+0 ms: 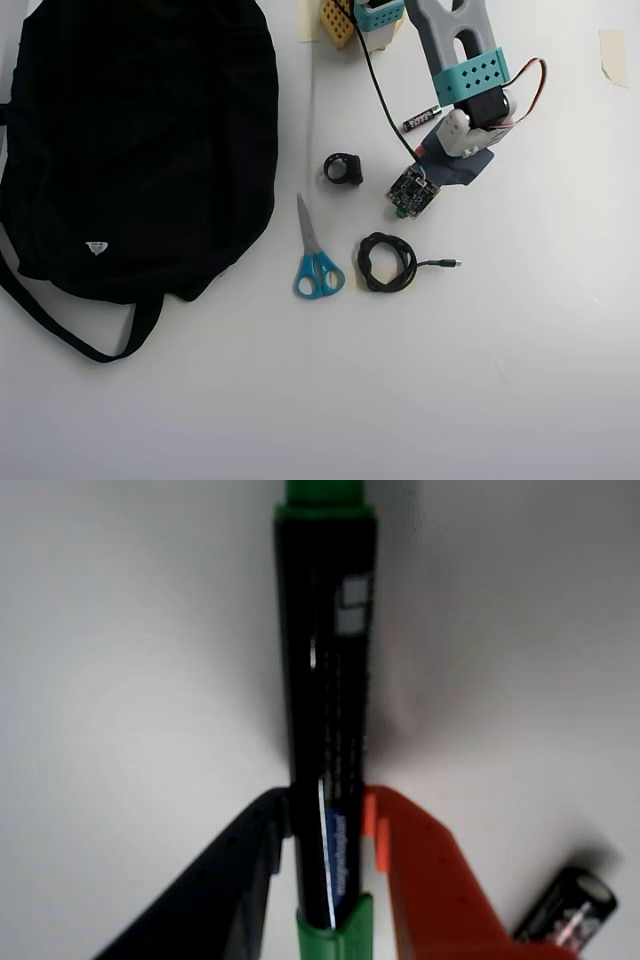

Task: Put the green marker into the black bag

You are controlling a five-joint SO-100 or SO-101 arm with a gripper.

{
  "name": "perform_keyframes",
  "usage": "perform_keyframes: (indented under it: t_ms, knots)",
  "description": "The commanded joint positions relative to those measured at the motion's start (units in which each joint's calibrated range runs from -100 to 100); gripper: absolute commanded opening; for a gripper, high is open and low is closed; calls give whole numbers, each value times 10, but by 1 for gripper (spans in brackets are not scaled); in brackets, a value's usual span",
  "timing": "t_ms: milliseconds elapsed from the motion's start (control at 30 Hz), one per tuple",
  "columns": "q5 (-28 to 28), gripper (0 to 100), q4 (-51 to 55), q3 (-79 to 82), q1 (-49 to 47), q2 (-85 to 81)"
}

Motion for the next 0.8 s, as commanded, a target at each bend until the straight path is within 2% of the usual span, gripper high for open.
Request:
perform_keyframes:
  t_ms: [0, 500, 767]
  knots:
    - [3, 2, 69, -67, 0, -15]
    - [22, 2, 205, -193, 4, -25]
    - [44, 2, 248, -194, 30, -86]
